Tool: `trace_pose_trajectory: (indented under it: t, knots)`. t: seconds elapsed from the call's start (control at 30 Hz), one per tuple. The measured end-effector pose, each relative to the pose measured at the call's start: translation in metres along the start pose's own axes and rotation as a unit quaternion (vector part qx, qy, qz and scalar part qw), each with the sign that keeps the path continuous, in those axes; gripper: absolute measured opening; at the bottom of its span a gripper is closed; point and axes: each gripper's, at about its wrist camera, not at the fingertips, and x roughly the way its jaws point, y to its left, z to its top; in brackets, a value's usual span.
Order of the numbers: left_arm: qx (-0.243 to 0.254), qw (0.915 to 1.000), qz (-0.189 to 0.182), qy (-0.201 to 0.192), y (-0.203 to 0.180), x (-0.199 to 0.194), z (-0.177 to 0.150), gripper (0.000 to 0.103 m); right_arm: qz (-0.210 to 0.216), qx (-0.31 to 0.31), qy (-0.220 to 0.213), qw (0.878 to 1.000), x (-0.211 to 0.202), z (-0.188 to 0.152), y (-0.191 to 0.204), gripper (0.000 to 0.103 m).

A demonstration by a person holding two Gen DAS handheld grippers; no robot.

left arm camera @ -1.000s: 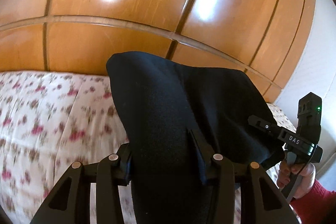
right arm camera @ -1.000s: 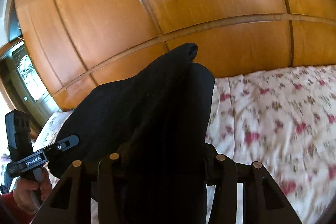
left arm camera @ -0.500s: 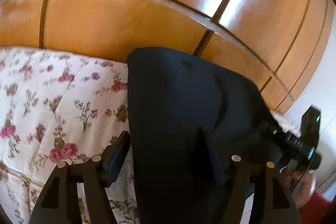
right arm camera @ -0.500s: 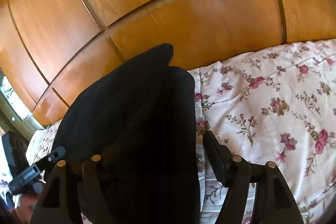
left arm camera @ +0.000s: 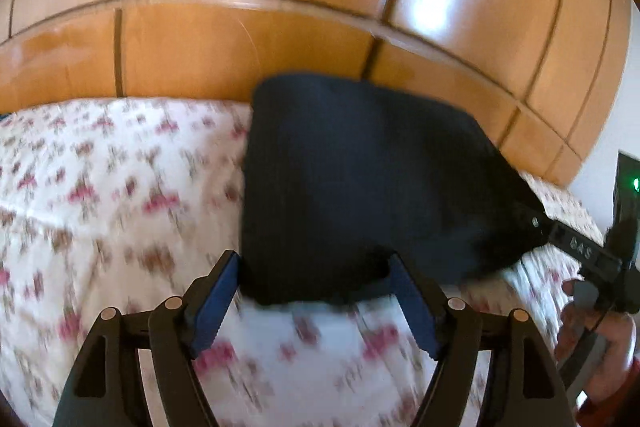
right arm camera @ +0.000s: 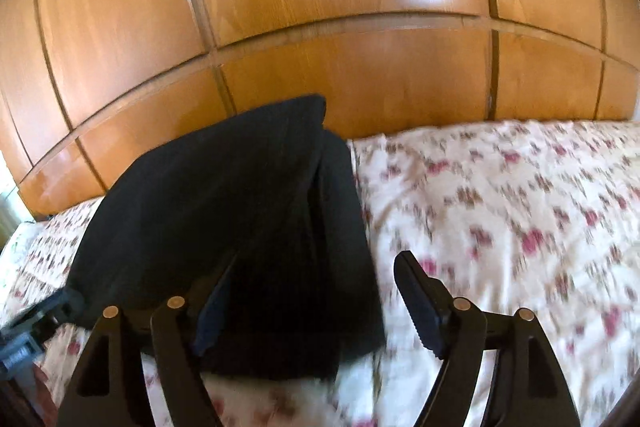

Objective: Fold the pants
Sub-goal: 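Place the folded trousers near the wardrobe and open both grippers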

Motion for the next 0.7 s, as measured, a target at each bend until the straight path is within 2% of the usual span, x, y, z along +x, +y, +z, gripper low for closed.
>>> trace_pose_trajectory:
  t: [0.07,0.13,0.27,0.43,0.57,0.7]
  knots:
    - [0.006,0.9999,0.010,0.012,-0.005,-0.005,-0.009,0.076,-0.003,0.013,0.008,1.000,-0.012,-0.012,0.001,0.079]
    - [-0.004,0.9997,-0.011,0.022,-0.008,-0.014,-0.019,0.076,-0.001,0.025,0.013,1.000,-0.023,-0.021,0.000,0.079]
    - [-0.017,0.9998,-0.005,0.010,-0.014,-0.036,-0.033,0.076,0.003,0.037,0.021,0.999,-0.048,-0.047,0.002,0.079]
    - [-0.001,0.9991,0.041,-0.009,-0.031,-0.066,-0.045,0.076,0.009,0.037,0.022,0.999,-0.079,-0.067,0.009,0.079]
    - [0.009,0.9990,0.039,-0.018,-0.038,-0.087,-0.051,0.077,0.020,0.026,0.016,0.999,-0.105,-0.077,0.020,0.079]
    - [0.027,0.9966,0.071,-0.033,-0.047,-0.113,-0.060,0.077,0.028,0.000,-0.003,1.000,-0.136,-0.087,0.035,0.083]
